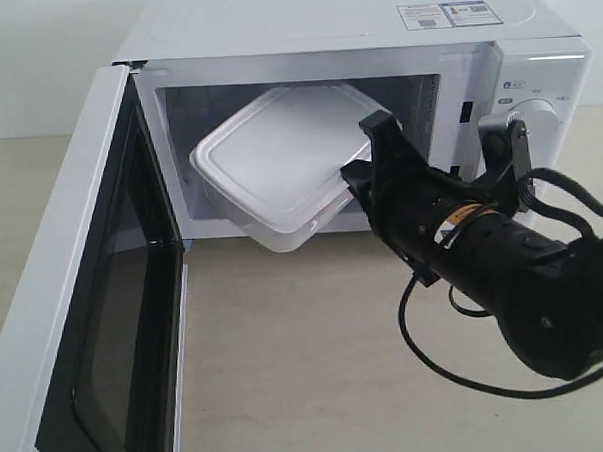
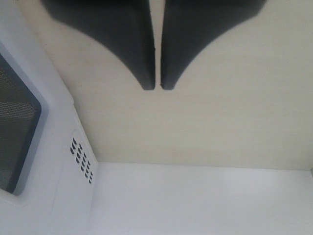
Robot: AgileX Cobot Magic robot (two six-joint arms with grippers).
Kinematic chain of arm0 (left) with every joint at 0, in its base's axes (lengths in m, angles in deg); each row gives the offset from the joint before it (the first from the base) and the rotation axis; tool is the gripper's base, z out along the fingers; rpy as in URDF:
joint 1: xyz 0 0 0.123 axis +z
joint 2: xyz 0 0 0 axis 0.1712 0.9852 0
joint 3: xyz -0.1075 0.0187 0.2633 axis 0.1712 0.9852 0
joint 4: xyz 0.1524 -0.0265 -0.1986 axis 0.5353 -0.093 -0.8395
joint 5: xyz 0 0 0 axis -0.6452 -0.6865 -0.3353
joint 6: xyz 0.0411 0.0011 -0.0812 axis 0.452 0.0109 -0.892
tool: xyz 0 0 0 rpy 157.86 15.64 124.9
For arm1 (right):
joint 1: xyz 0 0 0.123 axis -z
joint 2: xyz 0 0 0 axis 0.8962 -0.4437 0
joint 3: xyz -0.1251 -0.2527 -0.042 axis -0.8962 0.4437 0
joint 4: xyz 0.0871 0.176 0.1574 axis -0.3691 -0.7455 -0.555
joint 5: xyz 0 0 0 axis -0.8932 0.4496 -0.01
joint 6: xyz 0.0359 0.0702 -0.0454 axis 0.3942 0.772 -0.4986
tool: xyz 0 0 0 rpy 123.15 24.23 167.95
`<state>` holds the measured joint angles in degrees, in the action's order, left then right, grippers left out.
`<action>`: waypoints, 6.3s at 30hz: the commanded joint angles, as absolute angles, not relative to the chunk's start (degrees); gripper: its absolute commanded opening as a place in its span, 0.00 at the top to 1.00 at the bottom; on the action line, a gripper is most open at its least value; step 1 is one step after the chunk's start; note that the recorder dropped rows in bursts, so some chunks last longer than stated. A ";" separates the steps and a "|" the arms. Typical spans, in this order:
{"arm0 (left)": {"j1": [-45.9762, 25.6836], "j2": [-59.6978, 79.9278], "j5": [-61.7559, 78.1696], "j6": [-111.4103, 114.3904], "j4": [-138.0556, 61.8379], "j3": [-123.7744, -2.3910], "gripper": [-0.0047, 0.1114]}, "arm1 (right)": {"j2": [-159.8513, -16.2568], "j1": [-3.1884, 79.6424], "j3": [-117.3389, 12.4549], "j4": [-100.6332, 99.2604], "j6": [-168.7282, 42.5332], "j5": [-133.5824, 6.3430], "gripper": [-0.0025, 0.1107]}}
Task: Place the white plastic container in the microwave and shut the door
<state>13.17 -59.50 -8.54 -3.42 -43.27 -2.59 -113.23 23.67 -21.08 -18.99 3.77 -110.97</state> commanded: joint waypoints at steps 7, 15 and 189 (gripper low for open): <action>12.96 -59.70 -8.54 -3.82 -43.21 -2.39 0.92 | -117.29 23.70 -26.68 -26.05 1.61 -110.70 0.98; 12.96 -59.70 -8.54 -3.82 -43.21 -2.39 0.92 | -120.58 23.70 -29.37 -29.38 2.22 -111.72 0.98; 12.99 -59.70 -8.54 -3.82 -43.10 -2.39 0.92 | -16.26 66.49 12.45 -14.72 -70.53 -51.72 0.98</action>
